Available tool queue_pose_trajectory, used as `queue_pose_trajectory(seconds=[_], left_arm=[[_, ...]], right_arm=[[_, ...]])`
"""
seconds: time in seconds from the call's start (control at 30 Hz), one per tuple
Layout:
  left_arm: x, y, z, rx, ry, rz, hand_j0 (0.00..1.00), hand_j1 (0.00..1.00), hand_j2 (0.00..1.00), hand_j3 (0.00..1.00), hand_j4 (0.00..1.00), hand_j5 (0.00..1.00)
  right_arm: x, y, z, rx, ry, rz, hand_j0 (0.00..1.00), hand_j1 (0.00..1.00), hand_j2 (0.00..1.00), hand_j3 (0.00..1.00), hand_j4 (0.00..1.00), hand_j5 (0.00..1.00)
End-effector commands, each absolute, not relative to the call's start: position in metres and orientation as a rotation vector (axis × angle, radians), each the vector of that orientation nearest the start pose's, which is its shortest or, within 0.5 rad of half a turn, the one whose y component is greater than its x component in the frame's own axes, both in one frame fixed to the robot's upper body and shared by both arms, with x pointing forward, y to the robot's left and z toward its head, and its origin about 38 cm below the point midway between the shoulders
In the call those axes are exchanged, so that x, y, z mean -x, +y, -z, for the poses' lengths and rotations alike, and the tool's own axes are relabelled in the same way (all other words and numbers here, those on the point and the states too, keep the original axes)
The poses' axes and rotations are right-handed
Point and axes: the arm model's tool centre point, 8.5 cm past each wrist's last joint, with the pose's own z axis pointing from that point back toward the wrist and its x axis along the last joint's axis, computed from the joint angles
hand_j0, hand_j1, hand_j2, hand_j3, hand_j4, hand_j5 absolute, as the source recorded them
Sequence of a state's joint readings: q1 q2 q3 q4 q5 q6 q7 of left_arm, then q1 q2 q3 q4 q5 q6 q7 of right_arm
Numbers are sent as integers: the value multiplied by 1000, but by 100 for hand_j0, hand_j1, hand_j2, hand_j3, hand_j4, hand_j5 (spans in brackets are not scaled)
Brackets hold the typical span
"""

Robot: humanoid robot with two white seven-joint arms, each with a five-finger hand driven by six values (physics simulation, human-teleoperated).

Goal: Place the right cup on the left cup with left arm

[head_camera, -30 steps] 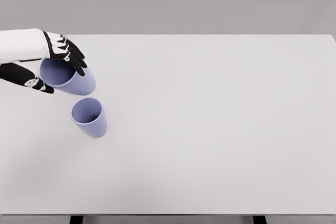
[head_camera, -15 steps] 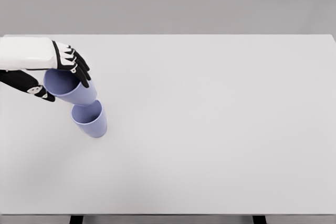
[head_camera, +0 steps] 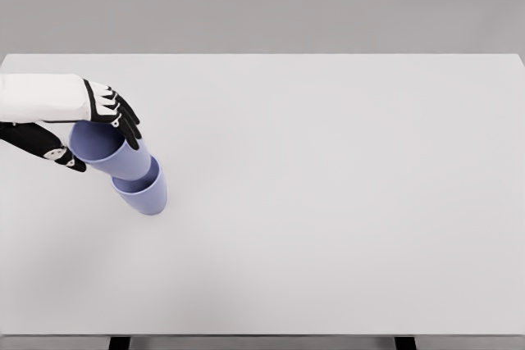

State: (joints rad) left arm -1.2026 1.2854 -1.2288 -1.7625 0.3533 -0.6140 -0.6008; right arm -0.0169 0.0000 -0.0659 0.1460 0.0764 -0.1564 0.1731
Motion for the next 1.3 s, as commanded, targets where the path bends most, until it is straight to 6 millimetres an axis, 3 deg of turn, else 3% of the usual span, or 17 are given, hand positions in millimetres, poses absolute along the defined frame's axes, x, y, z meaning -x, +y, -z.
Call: queue_pose_trajectory(seconds=[0.0, 1.27], left_arm=[[-362, 317, -344, 14, -1509, 2083, 68, 68, 68, 68, 68, 68], [-378, 325, -317, 17, -1457, 2041, 69, 69, 69, 69, 69, 69]], right_arm=[[23, -253, 257, -97, -26, -14, 100, 100, 100, 100, 100, 100], [24, -253, 257, -97, -25, -13, 100, 100, 100, 100, 100, 100]])
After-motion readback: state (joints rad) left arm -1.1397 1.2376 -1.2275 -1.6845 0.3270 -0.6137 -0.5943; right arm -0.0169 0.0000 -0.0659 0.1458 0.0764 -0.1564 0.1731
